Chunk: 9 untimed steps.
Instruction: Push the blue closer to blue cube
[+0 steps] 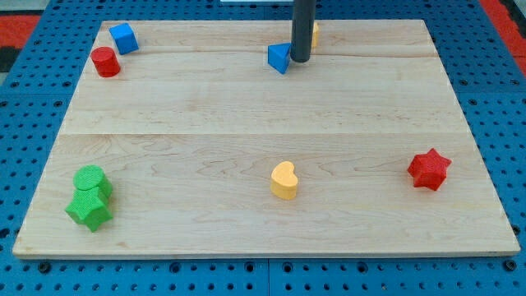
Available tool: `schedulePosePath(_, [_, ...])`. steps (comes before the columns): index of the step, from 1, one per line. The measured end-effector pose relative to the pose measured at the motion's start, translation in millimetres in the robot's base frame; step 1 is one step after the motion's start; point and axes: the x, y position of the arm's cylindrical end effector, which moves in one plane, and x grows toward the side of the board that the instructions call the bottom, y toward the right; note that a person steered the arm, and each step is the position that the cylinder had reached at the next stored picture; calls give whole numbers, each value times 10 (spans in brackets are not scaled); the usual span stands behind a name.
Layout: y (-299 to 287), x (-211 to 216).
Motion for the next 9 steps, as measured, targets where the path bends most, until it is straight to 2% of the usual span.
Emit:
schedulePosePath(2, [-566, 43])
schedulePosePath(4, [-197, 305])
schedulePosePath(7, [-1942, -142])
schedulePosePath(8, [-1949, 163])
schedulePosePath(9, [-1212, 202])
